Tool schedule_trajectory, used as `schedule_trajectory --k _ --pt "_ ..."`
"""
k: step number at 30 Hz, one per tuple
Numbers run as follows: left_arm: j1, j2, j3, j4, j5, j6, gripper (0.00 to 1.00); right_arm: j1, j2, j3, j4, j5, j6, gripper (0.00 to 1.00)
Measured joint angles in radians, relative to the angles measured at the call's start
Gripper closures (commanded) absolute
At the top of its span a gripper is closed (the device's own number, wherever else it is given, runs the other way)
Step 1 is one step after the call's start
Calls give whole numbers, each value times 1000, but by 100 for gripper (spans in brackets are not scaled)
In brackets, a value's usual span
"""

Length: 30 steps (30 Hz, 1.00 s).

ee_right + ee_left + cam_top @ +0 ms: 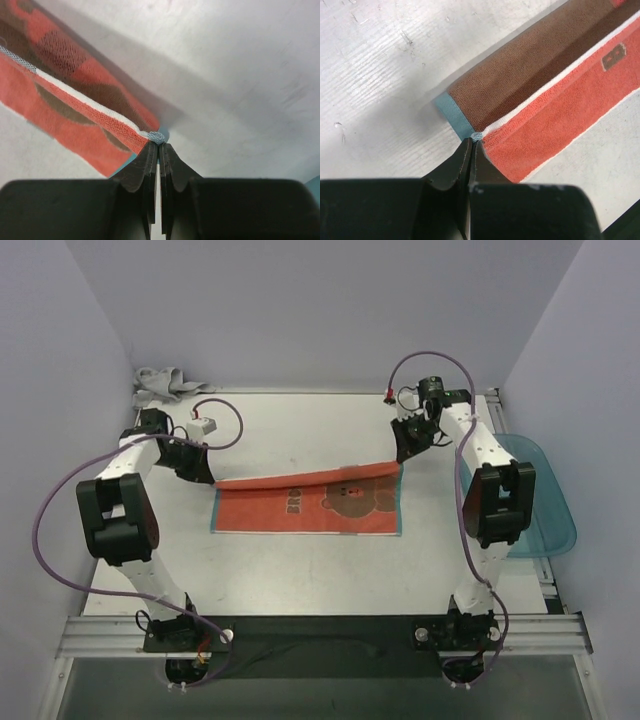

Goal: Roll the towels
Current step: Fold the towel

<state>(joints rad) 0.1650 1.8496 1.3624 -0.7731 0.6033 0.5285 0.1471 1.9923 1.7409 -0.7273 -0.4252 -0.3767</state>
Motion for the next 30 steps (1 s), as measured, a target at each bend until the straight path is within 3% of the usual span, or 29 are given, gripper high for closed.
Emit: schedule_trajectory --k 5,11,18,30 --pt "0 -74 -75 -17 -8 43 100 26 -113 -186 -10 -13 -55 100" --pt "0 -76 -157 -27 -51 73 100 68 -121 -330 -8 -17 -81 100" --pt "-2 -6 -192 -10 -91 77 100 96 -39 -353 37 18 -81 100" --pt "-6 -47 -193 -42 -94 85 100 85 -27 -339 45 39 -59 100"
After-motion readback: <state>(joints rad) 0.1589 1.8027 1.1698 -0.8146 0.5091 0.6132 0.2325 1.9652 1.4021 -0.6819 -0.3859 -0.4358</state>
